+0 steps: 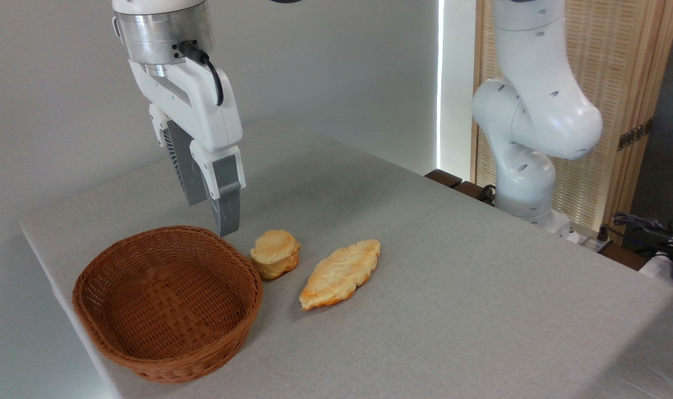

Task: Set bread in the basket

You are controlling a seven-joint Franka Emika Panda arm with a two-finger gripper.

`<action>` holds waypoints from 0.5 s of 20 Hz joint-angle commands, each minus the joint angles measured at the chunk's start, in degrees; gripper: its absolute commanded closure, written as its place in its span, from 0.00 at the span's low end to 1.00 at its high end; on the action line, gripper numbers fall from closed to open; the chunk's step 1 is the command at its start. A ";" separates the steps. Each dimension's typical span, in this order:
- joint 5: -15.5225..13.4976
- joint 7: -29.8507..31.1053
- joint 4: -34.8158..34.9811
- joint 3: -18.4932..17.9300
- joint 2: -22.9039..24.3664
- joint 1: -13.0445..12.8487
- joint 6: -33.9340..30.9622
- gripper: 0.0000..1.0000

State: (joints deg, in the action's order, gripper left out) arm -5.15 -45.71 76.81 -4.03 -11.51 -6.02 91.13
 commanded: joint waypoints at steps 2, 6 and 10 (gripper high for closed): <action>-0.03 0.54 0.27 -0.01 0.26 -0.05 -0.69 0.00; -0.03 0.62 0.36 -0.01 0.26 -0.05 -0.78 0.00; -0.03 0.80 0.36 0.17 0.26 -0.05 -0.78 0.00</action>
State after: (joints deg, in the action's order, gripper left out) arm -5.15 -45.71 76.93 -3.97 -11.51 -6.09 90.93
